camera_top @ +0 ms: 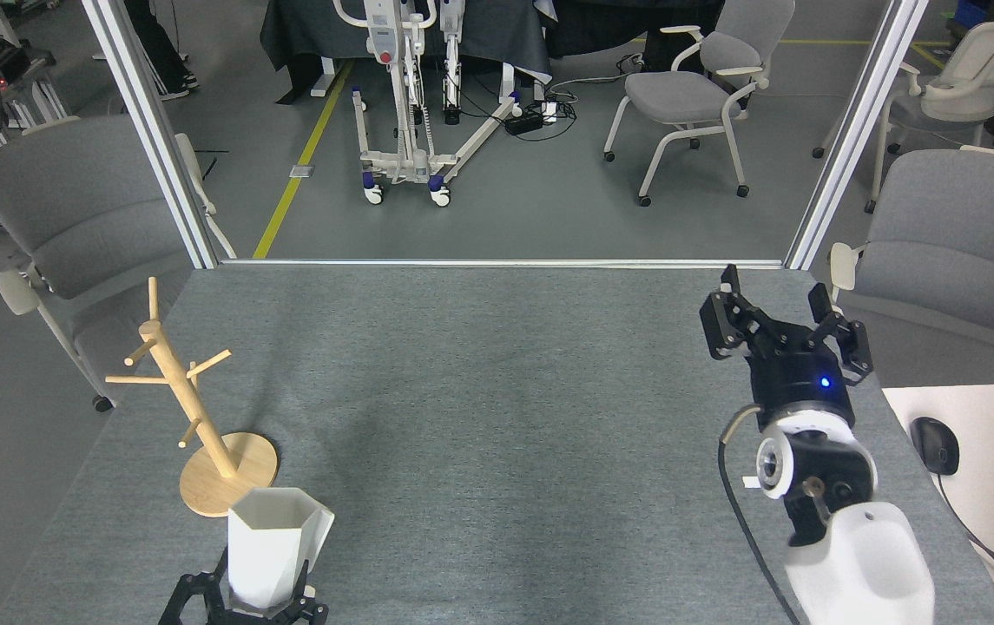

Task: Hang cup on storage rack
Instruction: 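Release the cup from the right gripper and withdraw it, then carry the cup with the left gripper to the wooden mug tree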

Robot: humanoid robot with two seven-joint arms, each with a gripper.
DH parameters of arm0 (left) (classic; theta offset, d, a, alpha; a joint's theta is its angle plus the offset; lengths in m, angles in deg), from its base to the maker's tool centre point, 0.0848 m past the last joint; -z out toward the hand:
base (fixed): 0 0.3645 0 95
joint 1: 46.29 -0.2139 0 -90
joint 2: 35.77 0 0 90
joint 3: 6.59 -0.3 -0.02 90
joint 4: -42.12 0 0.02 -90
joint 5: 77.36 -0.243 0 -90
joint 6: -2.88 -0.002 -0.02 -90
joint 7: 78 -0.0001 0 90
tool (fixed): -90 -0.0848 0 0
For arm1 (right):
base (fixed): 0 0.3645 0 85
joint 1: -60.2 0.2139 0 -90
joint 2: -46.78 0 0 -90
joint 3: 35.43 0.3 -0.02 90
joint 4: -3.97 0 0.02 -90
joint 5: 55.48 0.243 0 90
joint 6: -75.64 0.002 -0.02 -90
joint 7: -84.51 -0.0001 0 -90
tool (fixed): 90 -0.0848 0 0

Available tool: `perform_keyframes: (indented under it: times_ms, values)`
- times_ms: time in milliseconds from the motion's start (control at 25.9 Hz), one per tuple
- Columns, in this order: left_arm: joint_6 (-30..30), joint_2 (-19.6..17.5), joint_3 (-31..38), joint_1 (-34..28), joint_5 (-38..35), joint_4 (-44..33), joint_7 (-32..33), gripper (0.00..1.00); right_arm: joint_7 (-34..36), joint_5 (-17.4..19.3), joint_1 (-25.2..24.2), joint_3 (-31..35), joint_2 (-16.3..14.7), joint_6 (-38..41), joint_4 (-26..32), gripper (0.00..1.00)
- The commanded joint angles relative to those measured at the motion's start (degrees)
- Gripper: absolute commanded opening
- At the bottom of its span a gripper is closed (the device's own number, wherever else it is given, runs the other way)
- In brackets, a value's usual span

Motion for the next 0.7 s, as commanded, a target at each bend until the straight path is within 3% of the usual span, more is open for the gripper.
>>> perform_keyframes:
  times_ms: [0, 77, 193, 387, 657]
  values:
    - [0.0, -0.1, 8.4, -3.7, 0.1, -0.2, -5.5, 0.00, 10.1, 1.7, -10.8, 13.8, -2.8, 21.8, -4.9, 0.99]
    - [0.0, 0.3, 13.2, -3.7, 0.3, -0.1, -5.5, 0.00, 12.9, 1.3, -15.8, 17.0, -2.6, 27.9, -4.7, 0.99]
    - [0.0, 0.6, 20.3, -1.4, 0.6, 1.2, -4.2, 0.00, 13.0, 1.0, -19.5, 17.4, -2.7, 29.9, -3.7, 0.99]
    - [-0.4, -0.3, 25.9, 6.7, 0.1, 7.5, 3.6, 0.00, 13.0, 0.8, -19.5, 17.2, -3.3, 30.2, -3.8, 0.99]
    - [-0.7, -6.8, 29.4, 18.5, -0.3, 13.2, 15.1, 0.00, 13.1, 0.8, -19.6, 17.2, -3.8, 30.8, -3.7, 0.99]
